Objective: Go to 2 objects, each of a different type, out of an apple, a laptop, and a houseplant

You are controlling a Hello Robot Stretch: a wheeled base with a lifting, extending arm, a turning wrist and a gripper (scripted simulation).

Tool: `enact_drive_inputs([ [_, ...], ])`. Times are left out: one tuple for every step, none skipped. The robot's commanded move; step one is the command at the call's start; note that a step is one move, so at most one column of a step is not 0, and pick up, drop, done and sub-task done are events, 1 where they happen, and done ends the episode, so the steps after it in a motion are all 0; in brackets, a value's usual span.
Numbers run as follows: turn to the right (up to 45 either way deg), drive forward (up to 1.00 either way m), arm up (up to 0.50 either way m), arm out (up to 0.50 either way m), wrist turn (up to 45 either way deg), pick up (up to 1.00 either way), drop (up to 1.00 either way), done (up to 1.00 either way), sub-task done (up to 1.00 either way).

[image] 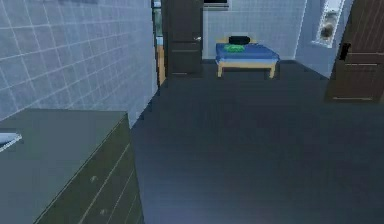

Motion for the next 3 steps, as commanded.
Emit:
enact_drive_inputs([
  [0.0, 1.00, 0.00, 0.00, 0.0, 0.00, 0.00, 0.00, 0.00],
  [0.0, 0.20, 0.00, 0.00, 0.0, 0.00, 0.00, 0.00, 0.00],
  [-6.0, 0.00, 0.00, 0.00, 0.0, 0.00, 0.00, 0.00, 0.00],
])
